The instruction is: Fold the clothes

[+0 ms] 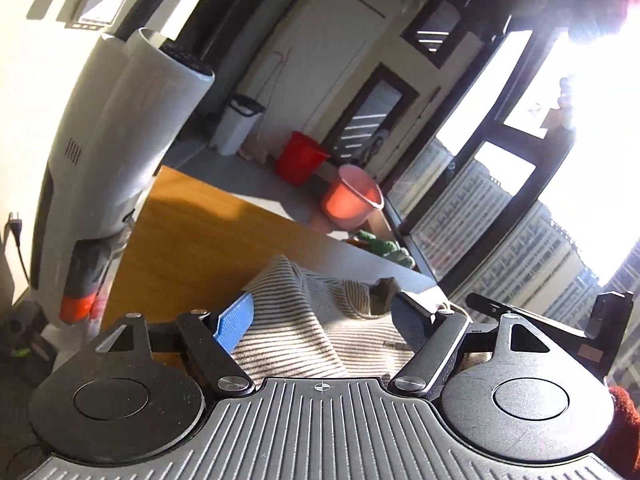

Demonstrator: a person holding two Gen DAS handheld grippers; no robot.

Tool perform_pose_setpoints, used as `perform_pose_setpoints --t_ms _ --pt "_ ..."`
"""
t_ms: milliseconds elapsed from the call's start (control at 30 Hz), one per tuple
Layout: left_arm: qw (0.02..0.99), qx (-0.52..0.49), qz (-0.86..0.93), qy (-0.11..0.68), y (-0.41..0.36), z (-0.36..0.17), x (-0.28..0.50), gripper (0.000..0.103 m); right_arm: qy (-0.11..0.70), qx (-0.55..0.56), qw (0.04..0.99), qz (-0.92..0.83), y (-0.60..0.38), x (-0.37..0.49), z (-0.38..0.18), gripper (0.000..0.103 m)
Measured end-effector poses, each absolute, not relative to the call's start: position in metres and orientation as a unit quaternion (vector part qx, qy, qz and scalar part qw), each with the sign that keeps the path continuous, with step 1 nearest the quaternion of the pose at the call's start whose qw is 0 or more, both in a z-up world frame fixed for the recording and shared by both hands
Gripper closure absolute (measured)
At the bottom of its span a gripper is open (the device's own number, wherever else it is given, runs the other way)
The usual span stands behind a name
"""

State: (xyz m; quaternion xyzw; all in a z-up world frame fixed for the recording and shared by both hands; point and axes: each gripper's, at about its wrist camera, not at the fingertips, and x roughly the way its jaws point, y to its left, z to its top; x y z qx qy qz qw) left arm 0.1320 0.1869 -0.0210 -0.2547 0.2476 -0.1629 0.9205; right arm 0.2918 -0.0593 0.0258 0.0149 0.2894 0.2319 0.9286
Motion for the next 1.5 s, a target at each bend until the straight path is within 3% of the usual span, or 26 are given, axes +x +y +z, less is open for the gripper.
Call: perform_pose_setpoints --t_ms 100,200,233,267,300,467,800,900,967,1033,1200,1267,1500 --pt "0.914 -0.235 -0.221 0.246 0.145 -0.036 0.12 0.019 0.33 0.014 0.913 0.241 -0.025 0.318 0.008 0.075" --pt "0.924 -0.183 -0.247 0.229 0.112 -0.049 0.106 0.01 0.367 -0.005 0.904 0.22 0.002 0.339 -0.018 0.071" --pt "0.928 -0.166 -0.249 0.222 0.106 -0.052 0.102 0.009 0.38 0.0 0.899 0.219 0.005 0.345 -0.023 0.074" --pt "0.93 -0.156 -0.255 0.216 0.101 -0.052 0.099 0.009 0.386 0.004 0.894 0.227 0.009 0.348 -0.024 0.094" --pt "0.931 -0.146 -0.262 0.21 0.098 -0.052 0.096 0.006 0.382 0.004 0.893 0.239 0.012 0.348 -0.021 0.099" --pt "0.913 -0.182 -0.273 0.243 0.099 -0.062 0.105 0.001 0.312 -0.034 0.913 0.26 0.029 0.352 0.021 0.099" --pt "0.902 -0.226 -0.267 0.255 0.113 -0.069 0.109 0.0 0.3 -0.084 0.93 0.197 0.011 0.376 0.022 0.102" --pt "0.9 -0.233 -0.263 0.26 0.114 -0.068 0.115 0.0 0.298 -0.086 0.923 0.23 -0.012 0.341 0.029 0.093" --pt "0.898 -0.237 -0.26 0.263 0.115 -0.067 0.119 0.0 0.311 -0.081 0.914 0.247 -0.033 0.311 0.025 0.065" --pt "0.898 -0.239 -0.258 0.265 0.115 -0.066 0.12 0.0 0.324 -0.08 0.909 0.251 -0.05 0.284 0.017 0.054" --pt "0.897 -0.243 -0.246 0.274 0.116 -0.065 0.123 0.0 0.311 -0.122 0.918 0.213 -0.07 0.243 -0.006 0.056" --pt "0.898 -0.24 -0.243 0.276 0.114 -0.064 0.123 0.0 0.296 -0.111 0.927 0.204 -0.07 0.25 -0.002 0.064" --pt "0.9 -0.236 -0.242 0.274 0.112 -0.064 0.123 0.0 0.287 -0.092 0.912 0.277 -0.031 0.306 0.012 0.064"
